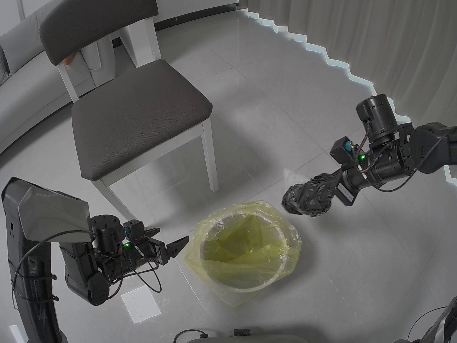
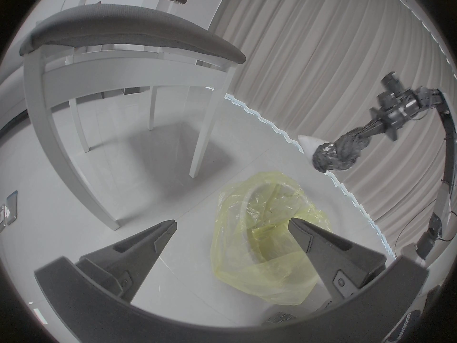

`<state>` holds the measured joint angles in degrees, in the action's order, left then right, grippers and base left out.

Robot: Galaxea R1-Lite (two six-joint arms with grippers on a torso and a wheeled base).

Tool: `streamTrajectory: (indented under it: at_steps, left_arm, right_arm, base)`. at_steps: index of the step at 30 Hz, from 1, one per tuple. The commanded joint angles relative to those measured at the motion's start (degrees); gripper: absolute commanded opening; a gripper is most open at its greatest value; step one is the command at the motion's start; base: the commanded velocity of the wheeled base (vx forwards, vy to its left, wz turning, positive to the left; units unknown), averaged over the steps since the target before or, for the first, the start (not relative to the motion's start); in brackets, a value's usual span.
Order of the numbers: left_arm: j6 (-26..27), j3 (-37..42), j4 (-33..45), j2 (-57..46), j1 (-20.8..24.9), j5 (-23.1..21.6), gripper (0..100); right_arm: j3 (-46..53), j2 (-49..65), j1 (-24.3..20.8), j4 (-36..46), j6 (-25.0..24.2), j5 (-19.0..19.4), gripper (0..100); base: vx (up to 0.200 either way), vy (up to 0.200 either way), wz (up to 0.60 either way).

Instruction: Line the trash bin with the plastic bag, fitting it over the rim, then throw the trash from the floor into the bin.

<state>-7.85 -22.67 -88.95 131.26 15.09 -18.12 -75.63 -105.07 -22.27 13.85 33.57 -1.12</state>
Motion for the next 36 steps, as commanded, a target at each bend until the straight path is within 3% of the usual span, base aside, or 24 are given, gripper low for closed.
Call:
streamTrajectory:
  at_steps: [1, 10, 16, 32, 36]
  left_arm:
    - [-0.15, 4.39, -1.05, -5.66, -0.24, 2.29, 100]
    - [-0.24, 7.47, -1.05, -9.00, -0.94, 2.29, 100]
    - [-0.24, 7.56, -1.05, -9.00, -0.94, 2.29, 100]
    - [-0.32, 8.26, -1.05, -8.91, -0.59, 2.29, 100]
    - [-0.32, 8.52, -1.05, -8.82, -0.59, 2.29, 100]
  right_arm:
    - [0.66, 3.91, -12.09, -0.66, -0.09, -2.48, 0]
    - [-2.06, -7.78, -16.31, -1.81, -2.20, -2.13, 0]
    - [-5.58, -15.78, -16.49, -1.28, -3.43, -1.08, 0]
    - [1.45, -15.16, -21.32, -1.46, -3.95, 0.33, 0]
    - [-0.57, -15.43, -20.53, -1.46, -3.95, 0.33, 0]
  base:
    - [0.000, 0.000, 0.00]
    - [0.000, 0.000, 0.00]
    - [0.000, 0.000, 0.00]
    - [0.000, 0.000, 0.00]
    - [0.000, 0.000, 0.00]
